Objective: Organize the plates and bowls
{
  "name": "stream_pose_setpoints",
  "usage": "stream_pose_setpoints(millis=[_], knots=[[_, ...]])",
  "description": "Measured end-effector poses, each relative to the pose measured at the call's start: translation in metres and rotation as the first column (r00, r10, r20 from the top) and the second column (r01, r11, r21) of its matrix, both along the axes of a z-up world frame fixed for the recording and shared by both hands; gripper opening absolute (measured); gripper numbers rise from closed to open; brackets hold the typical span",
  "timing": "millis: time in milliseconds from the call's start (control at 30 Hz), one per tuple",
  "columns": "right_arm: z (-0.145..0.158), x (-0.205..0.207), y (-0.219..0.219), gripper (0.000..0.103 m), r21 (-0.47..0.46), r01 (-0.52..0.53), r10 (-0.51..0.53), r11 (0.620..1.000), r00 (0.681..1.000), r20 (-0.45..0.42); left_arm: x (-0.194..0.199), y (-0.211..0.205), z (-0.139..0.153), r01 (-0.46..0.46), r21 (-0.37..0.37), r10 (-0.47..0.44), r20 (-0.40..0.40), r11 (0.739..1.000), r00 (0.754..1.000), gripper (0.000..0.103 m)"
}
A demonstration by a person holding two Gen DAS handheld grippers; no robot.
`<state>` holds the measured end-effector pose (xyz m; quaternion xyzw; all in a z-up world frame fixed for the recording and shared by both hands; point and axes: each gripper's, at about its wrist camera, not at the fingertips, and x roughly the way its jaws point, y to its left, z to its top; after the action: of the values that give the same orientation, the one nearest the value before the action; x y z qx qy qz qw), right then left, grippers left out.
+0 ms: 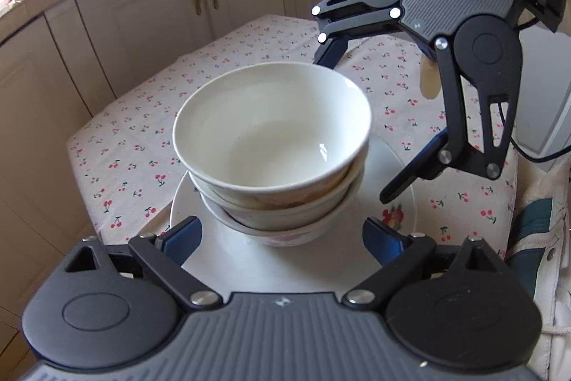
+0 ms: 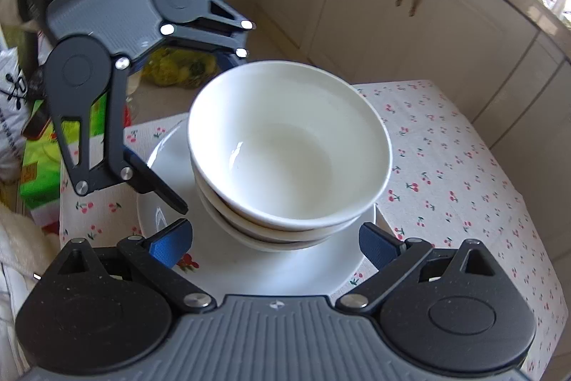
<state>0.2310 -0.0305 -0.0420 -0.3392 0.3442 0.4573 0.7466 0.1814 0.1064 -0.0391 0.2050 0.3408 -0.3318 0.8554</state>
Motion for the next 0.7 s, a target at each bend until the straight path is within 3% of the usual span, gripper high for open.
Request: stream_pose_setpoints(millis=[167,367,533,700], knots=[[0.007,-0.014,-0.009,0.103,-0.001,0.087,-0.086,0.996,0.995,0.055,-0.025,0.002,0.011,-0.084,-0.053,0.087,0.066,0.995,0.994,0.101],[0.019,-0.029,-0.026,0.103,0.04,0.247,-0.249,0.968,0.966,0.072,-0.057,-0.001,0.03,-0.197,-0.139,0.218,0.159,0.971,0.963,0.102],[0.026,-0.048,-0.045,0.103,0.128,0.397,-0.407,0.909,0.911,0.062,-0.076,-0.01,0.041,-0.323,-0.274,0.375,0.163,0.906,0.913,0.102],[0.029,-0.07,-0.064,0.103,0.197,0.548,-0.565,0.813,0.824,0.042,-0.096,-0.026,0.044,-0.435,-0.358,0.514,0.164,0.826,0.842,0.102]])
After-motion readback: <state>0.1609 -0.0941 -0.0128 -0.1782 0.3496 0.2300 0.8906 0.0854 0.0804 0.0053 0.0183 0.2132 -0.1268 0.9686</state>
